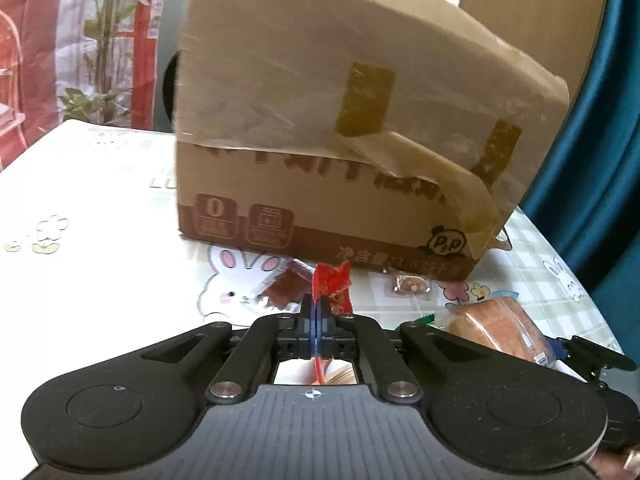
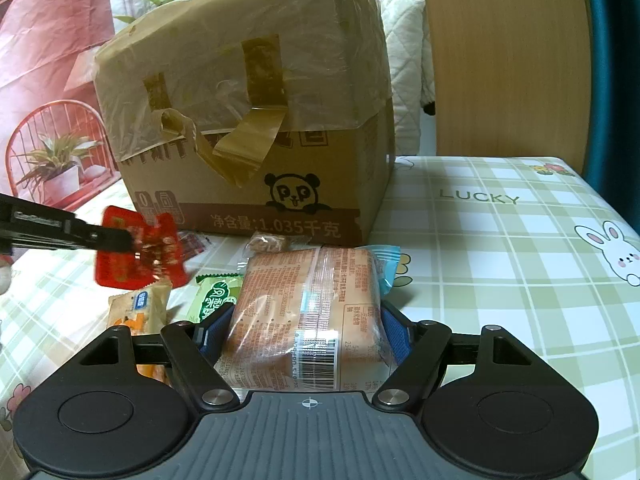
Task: Organize snacks
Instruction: 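Grasp the bread-loaf packet with the right gripper while the left grasps the small red packet, then lift the bread-loaf and red packets up over the box with both grippers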
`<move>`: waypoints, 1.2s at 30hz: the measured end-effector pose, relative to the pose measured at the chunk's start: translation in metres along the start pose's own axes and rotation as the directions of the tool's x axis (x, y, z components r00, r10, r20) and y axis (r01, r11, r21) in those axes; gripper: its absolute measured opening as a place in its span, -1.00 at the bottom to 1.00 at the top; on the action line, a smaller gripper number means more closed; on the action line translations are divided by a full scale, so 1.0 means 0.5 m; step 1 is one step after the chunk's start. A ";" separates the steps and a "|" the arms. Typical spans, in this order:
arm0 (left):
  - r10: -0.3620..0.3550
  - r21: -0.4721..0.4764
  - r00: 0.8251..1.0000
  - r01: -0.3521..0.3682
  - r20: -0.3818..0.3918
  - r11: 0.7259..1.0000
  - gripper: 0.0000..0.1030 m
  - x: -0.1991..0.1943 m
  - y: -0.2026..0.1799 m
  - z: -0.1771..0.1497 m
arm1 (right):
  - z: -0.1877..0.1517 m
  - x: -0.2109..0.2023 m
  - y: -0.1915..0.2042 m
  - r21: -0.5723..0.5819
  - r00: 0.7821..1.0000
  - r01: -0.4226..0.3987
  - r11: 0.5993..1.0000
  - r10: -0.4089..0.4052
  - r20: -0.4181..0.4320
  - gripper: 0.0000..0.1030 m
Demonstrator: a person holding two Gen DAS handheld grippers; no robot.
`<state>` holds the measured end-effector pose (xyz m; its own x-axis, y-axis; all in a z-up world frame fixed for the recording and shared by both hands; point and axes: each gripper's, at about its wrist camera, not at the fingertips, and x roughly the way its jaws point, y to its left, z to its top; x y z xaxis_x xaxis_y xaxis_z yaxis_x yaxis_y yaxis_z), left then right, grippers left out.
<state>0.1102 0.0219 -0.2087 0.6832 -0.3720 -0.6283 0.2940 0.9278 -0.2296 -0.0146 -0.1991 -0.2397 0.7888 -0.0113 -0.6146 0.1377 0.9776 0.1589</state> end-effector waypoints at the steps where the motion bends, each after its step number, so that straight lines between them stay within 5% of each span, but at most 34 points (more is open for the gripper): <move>1: 0.004 -0.002 1.000 -0.004 0.004 1.000 -0.97 0.001 -0.001 -0.001 | 0.000 0.000 0.000 0.000 1.000 0.000 1.000 0.000 0.000 0.39; 15: 0.018 -0.007 0.992 -0.018 0.123 1.000 -0.97 -0.107 0.022 0.019 | 0.013 -0.026 -0.003 0.035 0.999 0.039 0.999 -0.038 -0.025 0.33; 25: -0.013 0.011 0.973 0.011 0.232 1.000 -0.97 -0.164 0.019 0.055 | 0.066 -0.130 -0.008 0.052 0.992 0.067 0.996 -0.072 0.099 0.33; 36: -0.061 0.061 0.920 0.041 0.386 0.997 -0.97 -0.206 -0.004 0.177 | 0.229 -0.201 0.019 -0.022 0.959 0.046 0.999 -0.038 0.282 0.33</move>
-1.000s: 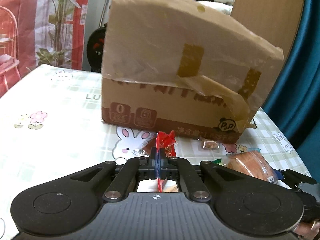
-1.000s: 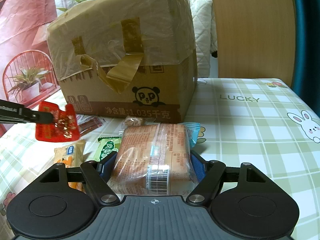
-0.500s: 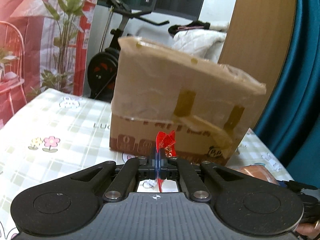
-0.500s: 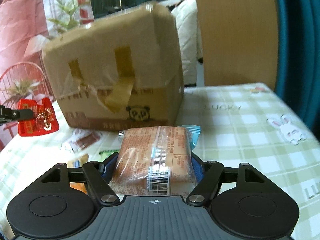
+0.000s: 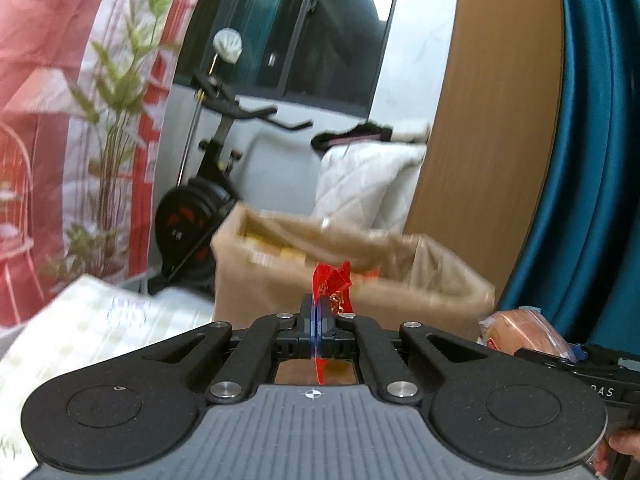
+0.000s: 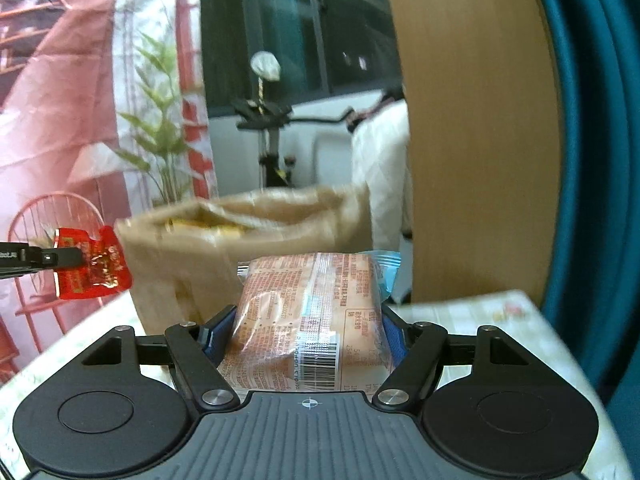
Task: Organize snacks
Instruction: 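Lift the bread-loaf and red packets up over the box with both grippers, then open both grippers to drop the packets into the box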
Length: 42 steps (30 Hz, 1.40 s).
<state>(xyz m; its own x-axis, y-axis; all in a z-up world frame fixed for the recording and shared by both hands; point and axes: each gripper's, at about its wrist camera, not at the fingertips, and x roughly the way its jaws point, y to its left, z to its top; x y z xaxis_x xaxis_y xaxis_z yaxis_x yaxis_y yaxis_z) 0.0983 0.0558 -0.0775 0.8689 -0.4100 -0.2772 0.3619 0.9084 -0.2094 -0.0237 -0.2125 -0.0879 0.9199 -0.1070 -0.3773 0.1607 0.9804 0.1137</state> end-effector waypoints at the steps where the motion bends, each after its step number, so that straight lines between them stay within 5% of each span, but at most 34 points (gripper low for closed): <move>1: -0.004 0.004 1.000 0.004 0.012 1.000 -0.97 0.003 -0.004 0.011 | 0.017 0.004 0.002 -0.010 1.000 -0.007 1.000 0.007 0.013 0.33; 11: -0.036 0.033 0.998 0.034 0.052 0.999 -0.96 0.125 -0.033 0.105 | 0.167 0.132 0.040 -0.113 0.997 -0.040 0.993 0.047 0.057 0.33; 24: -0.010 0.008 0.994 0.011 -0.110 1.000 -0.93 0.267 -0.002 0.091 | 0.173 0.311 0.061 -0.103 0.996 -0.036 0.994 0.027 -0.088 0.34; 29: 0.003 -0.016 0.993 -0.005 -0.121 1.000 -0.04 0.251 0.011 0.085 | 0.175 0.314 0.071 -0.104 0.995 -0.030 0.994 0.020 -0.097 0.59; 42: 0.018 0.021 0.993 -0.016 -0.117 1.000 0.40 0.140 0.018 0.103 | 0.182 0.206 0.113 -0.137 0.996 -0.063 0.989 0.054 -0.065 0.68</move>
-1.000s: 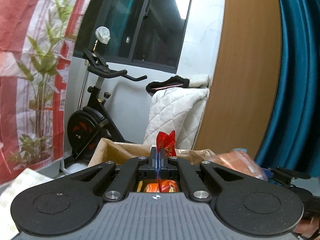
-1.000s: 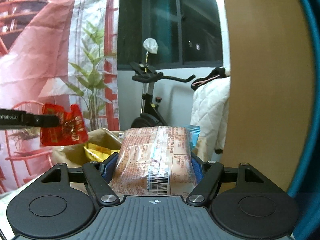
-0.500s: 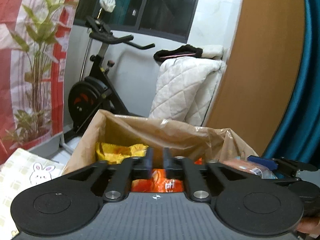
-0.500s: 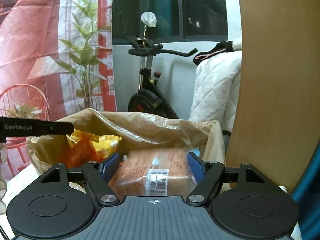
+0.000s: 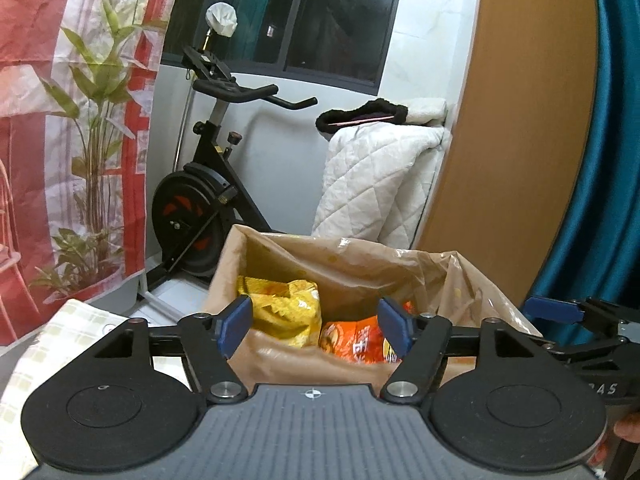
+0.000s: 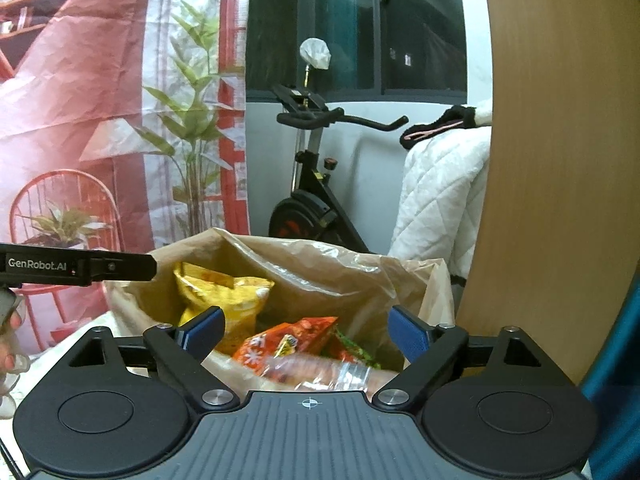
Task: Organize snacks
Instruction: 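Open both grippers to drop the packets into the box, then move both open grippers back down to the remaining packets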
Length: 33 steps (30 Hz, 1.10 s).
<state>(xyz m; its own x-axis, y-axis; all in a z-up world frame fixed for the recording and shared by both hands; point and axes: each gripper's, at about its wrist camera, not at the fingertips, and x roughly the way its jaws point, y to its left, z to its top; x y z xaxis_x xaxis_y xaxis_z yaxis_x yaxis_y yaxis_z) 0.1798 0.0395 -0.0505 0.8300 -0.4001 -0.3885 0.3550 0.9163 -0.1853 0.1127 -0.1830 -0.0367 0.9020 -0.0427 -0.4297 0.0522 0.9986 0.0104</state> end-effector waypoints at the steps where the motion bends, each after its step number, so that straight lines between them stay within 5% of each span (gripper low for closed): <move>1: 0.002 0.003 1.000 -0.002 -0.001 1.000 0.41 -0.011 0.001 -0.002 | -0.003 -0.012 0.002 0.005 1.000 -0.005 1.000 0.005 0.002 0.68; 12: 0.012 0.003 0.998 -0.012 -0.066 1.000 0.42 -0.097 0.042 -0.070 | -0.080 -0.102 0.021 0.087 0.999 -0.048 0.995 0.048 -0.007 0.61; 20: 0.032 0.010 0.991 -0.031 -0.134 0.999 0.38 -0.087 0.073 -0.135 | -0.181 -0.086 0.029 0.170 0.990 -0.070 0.983 0.089 -0.111 0.26; 33: -0.029 0.003 0.967 0.031 -0.252 1.000 0.11 0.025 0.069 -0.243 | -0.329 0.038 0.034 0.056 0.930 -0.063 0.996 0.079 -0.358 -0.13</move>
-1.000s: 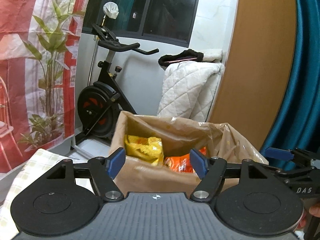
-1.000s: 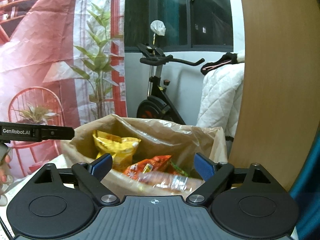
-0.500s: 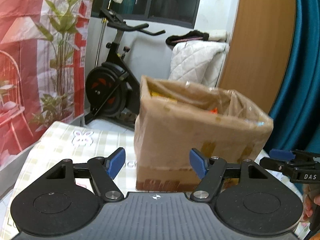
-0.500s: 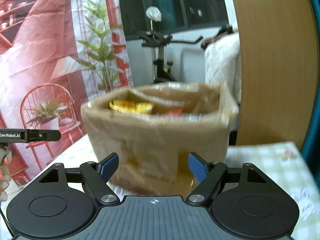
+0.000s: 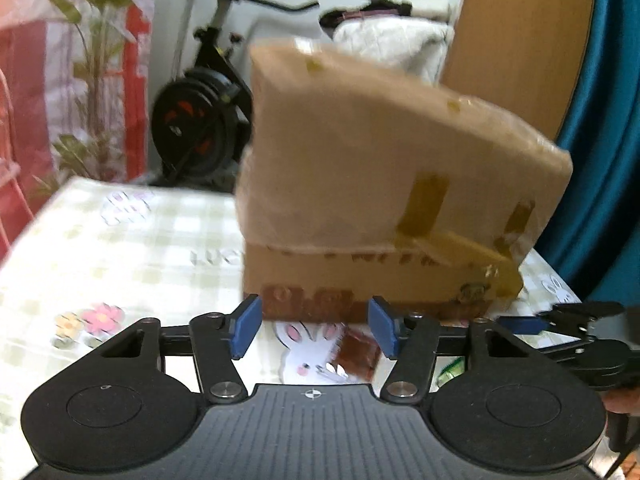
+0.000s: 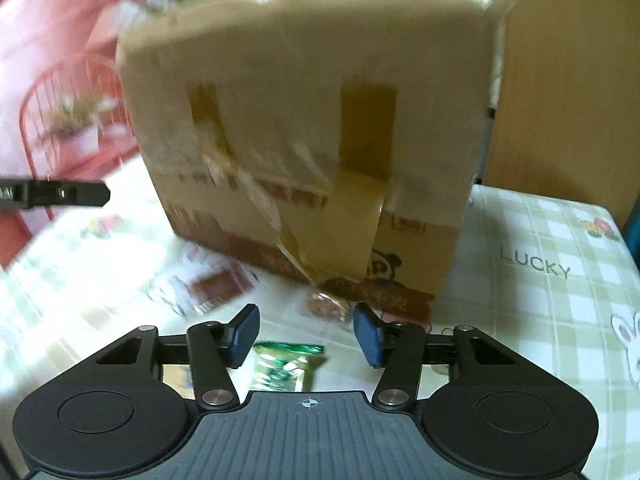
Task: Organize snacks
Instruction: 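Move both open grippers back down to the remaining packets, then grasp the small brown nut packet with the right gripper while the left grasps the brown sauce sachet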
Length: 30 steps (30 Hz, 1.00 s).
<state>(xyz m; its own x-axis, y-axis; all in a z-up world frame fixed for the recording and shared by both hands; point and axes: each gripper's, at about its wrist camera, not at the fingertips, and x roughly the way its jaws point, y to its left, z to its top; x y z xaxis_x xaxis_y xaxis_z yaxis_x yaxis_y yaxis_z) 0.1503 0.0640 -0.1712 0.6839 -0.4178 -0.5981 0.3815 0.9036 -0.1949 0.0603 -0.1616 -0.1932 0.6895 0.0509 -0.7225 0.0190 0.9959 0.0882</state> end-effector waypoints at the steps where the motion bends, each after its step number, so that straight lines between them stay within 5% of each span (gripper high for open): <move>1: -0.002 0.001 1.000 0.002 -0.013 1.000 0.05 0.012 -0.001 -0.003 | -0.001 0.013 0.001 -0.015 1.000 -0.007 1.000 0.006 -0.013 -0.16; 12: -0.037 0.010 0.997 0.038 -0.074 0.999 -0.02 0.093 -0.017 -0.021 | 0.037 0.105 0.008 -0.178 0.999 -0.015 0.984 0.008 -0.041 -0.21; 21: -0.050 0.011 0.993 0.052 -0.105 0.999 -0.05 0.113 -0.020 -0.032 | 0.022 0.112 -0.026 -0.057 0.994 -0.071 0.996 0.065 -0.089 -0.23; 30: -0.077 0.026 0.987 0.082 -0.139 0.996 -0.05 0.119 -0.028 -0.043 | 0.023 0.125 -0.017 -0.088 0.992 -0.074 0.993 0.065 -0.105 -0.39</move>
<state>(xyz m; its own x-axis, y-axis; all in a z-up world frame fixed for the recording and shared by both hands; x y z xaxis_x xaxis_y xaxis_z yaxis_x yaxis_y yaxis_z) 0.1722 0.0287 -0.2208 0.5594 -0.4693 -0.6832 0.4520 0.8637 -0.2231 0.1114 -0.1676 -0.2313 0.6096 0.1230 -0.7831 -0.0957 0.9921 0.0813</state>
